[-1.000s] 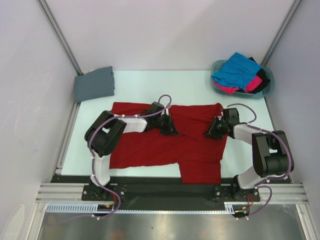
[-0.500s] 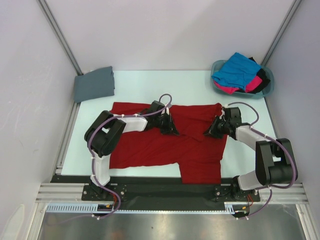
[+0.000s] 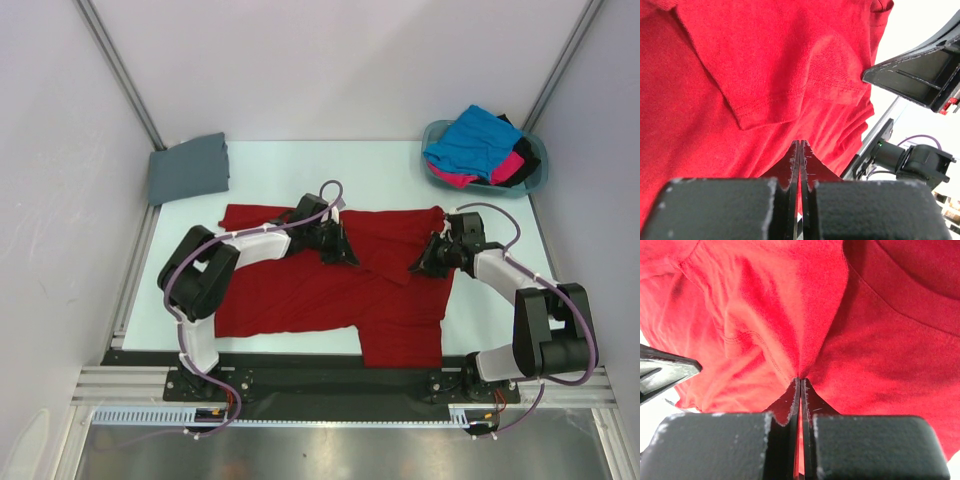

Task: Fold and stack the t-shirts
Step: Fold the tshirt

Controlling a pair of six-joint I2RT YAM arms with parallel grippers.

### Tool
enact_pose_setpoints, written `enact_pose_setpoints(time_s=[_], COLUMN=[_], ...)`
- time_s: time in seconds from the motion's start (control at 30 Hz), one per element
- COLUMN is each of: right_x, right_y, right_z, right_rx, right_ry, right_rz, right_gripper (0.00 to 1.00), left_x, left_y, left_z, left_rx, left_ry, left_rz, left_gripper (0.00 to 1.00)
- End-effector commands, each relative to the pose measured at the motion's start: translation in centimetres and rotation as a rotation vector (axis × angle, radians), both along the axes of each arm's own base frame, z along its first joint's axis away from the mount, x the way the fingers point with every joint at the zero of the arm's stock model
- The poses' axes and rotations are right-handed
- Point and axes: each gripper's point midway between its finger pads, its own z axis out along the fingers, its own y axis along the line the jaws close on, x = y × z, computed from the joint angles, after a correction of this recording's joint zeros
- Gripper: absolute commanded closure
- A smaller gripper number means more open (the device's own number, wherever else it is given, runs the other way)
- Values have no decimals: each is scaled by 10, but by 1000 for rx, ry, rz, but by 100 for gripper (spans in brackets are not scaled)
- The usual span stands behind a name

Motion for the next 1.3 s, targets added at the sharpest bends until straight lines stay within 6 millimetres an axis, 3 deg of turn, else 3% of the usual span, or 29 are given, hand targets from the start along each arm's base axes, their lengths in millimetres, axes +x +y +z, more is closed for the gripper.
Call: enact_pose_setpoints(time_s=[0.0,0.13,0.2,0.27,0.47,0.8,1.03,1.27], right_x=[8,8,8,9,9,10,10,9], right_y=[-2,-1,-1,-1,-1,1,1,1], right_z=[19,21,21,22,22,16,15,14], right_rx=[-13,-8,-9,-7,-6,-1,1,2], right_ry=[-55,-57,-58,-59,-57,-48,-44,-40], right_rz=[10,11,13,13,14,19,24,23], right_gripper=[100,100,100,100,100,100,100,100], left_x=[-3,0,3,5,18,30,34,34], left_y=[-2,2,3,5,10,16,15,12], left_z=[27,8,-6,-16,-39,-49,-49,-38], left_rx=[-31,9,37,63,127,193,194,172], left_ry=[-71,-58,-52,-43,-61,-96,-100,-110], left_rz=[-44,-29,-18,-5,47,81,84,73], left_gripper=[99,83,83,76,66,69,98,100])
